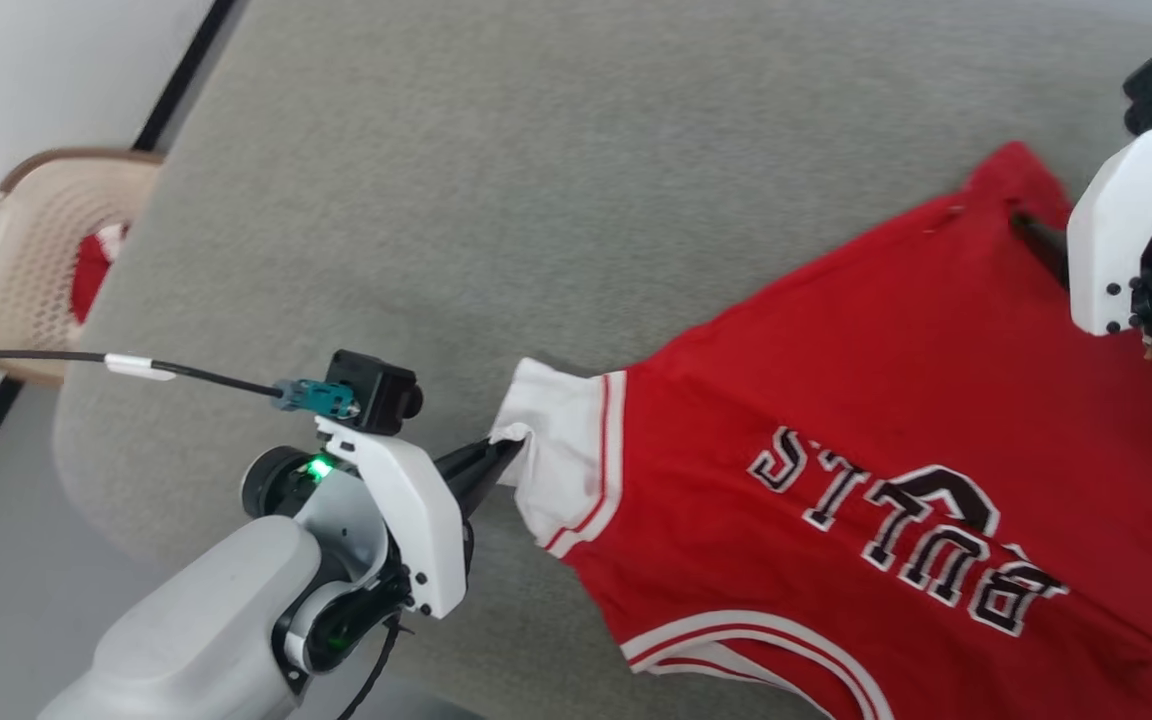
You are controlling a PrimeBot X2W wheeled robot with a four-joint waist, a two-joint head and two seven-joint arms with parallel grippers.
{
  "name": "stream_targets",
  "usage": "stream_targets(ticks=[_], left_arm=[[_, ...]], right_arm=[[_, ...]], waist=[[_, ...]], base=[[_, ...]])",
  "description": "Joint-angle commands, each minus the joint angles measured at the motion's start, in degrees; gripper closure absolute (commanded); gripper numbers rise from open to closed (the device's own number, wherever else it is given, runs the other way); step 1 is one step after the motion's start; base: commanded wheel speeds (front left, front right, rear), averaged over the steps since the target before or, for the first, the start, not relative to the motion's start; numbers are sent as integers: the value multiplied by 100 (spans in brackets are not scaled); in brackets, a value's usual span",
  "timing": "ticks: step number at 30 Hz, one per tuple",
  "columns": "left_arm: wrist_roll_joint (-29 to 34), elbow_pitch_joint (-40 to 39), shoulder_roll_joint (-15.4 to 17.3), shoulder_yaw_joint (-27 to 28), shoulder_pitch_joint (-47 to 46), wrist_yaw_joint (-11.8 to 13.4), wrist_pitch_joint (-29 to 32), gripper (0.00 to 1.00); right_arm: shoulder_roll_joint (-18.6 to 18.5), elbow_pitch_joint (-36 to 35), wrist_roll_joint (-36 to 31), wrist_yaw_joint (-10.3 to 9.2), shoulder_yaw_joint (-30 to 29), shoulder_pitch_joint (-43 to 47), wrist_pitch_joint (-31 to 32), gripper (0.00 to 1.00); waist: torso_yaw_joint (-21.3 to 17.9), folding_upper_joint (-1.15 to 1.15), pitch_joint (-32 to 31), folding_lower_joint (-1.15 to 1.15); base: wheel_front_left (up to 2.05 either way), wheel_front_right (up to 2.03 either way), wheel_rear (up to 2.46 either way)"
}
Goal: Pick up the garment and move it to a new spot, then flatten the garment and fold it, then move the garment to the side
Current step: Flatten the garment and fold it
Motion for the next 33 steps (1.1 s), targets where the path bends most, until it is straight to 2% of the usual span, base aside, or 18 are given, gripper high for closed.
stream_targets(ticks=[1, 4, 8, 12, 13, 19, 25, 31, 33], left_arm=[[14, 27, -36, -6, -92, -39, -23, 100], [-4, 156, -159, -37, -149, -131, -47, 100], [-23, 343, -280, -63, -196, -235, -72, 100], [-70, 529, -338, -56, -251, -303, -101, 100], [-81, 575, -338, -51, -269, -329, -105, 100], [-133, 762, -148, 72, -451, -404, -7, 100], [-121, 682, 342, 230, -850, -394, 328, 100], [-5, 519, 912, 404, -1437, -291, 795, 100], [34, 489, 1013, 439, -1559, -266, 884, 100]], right_arm=[[-23, 92, 45, 0, 74, -71, 37, 0], [-101, 605, 162, 0, 510, -234, 251, 0], [-151, 1166, 459, 1, 1152, -146, 863, 0], [-190, 1473, 797, 13, 1635, -61, 1293, 0], [-206, 1486, 870, 15, 1676, -97, 1257, 100], [-427, 1242, 1146, -1, 1778, -611, 814, 100], [-695, 687, 1459, -2, 1726, -957, 204, 100], [-965, 111, 1662, -1, 1584, -942, -231, 100], [-1023, 1, 1682, -1, 1550, -919, -293, 100]], waist=[[152, 0, 113, 0], [292, 0, 175, 0], [402, 0, 230, 0], [415, 0, 257, 0], [403, 0, 262, 0], [137, 0, 176, 0], [-332, 0, -11, 0], [-879, 0, -272, 0], [-973, 0, -323, 0]], base=[[0, 0, 0], [0, 0, 0], [0, 0, 0], [0, 0, 0], [0, 0, 0], [0, 0, 0], [0, 0, 0], [0, 0, 0], [0, 0, 0]])
